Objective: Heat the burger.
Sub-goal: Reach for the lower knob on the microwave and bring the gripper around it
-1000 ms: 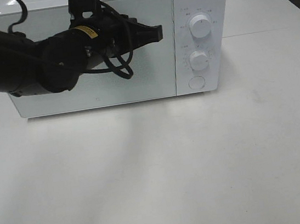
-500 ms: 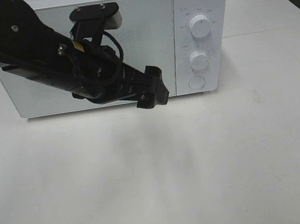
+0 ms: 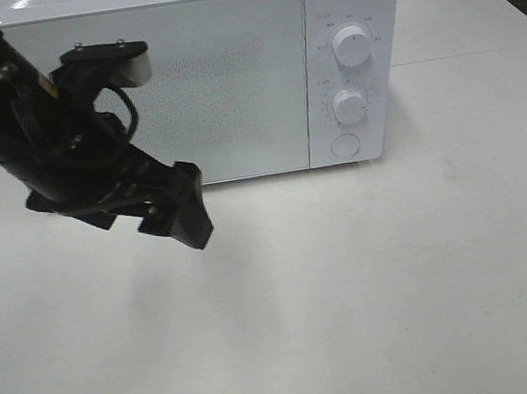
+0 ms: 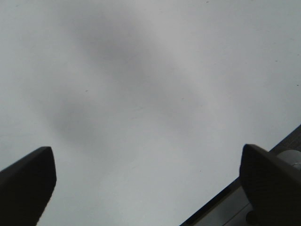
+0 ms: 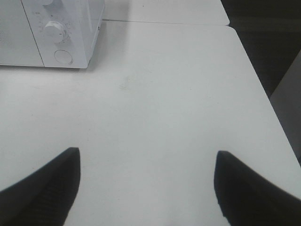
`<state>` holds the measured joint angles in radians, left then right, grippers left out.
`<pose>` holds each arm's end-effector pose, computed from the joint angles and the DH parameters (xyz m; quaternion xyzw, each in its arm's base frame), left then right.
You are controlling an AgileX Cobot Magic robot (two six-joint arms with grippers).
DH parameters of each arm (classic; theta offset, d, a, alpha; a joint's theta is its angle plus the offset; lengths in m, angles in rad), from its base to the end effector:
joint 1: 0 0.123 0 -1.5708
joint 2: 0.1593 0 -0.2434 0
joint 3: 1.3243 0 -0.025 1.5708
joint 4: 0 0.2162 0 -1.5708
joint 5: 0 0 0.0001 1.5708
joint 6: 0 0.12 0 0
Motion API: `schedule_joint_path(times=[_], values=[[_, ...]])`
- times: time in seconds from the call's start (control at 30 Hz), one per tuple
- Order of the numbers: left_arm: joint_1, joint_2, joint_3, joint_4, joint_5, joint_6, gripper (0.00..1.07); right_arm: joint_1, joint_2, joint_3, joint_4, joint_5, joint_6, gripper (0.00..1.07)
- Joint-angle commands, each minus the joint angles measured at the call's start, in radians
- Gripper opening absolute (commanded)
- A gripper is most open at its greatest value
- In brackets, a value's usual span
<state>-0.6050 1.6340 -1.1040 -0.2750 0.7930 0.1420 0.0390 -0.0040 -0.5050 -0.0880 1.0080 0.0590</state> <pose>0.2340 -0.1900 0.1799 0.2832 0.9380 -0.1472 0.1350 0.0344 -0.0076 0.2549 0.0091 0.8359 -0.0171 0.5486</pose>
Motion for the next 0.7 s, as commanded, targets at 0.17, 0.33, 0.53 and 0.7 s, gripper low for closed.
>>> schedule_joint_path(times=[0.17, 0.33, 0.53, 0.7], values=[[0.142, -0.078, 0.004, 0.020, 0.122, -0.008, 0.98, -0.003, -0.027, 0.003, 0.002, -0.011, -0.006, 0.76], [0.279, -0.146, 0.022, 0.025, 0.187, -0.008, 0.98, -0.003, -0.027, 0.003, 0.002, -0.011, -0.006, 0.76], [0.454, -0.263, 0.089, 0.028, 0.245, 0.011, 0.98, -0.003, -0.027, 0.003, 0.002, -0.011, -0.006, 0.76], [0.510, -0.350, 0.144, 0.038, 0.247, 0.017, 0.98, -0.003, -0.027, 0.003, 0.002, -0.011, -0.006, 0.76]])
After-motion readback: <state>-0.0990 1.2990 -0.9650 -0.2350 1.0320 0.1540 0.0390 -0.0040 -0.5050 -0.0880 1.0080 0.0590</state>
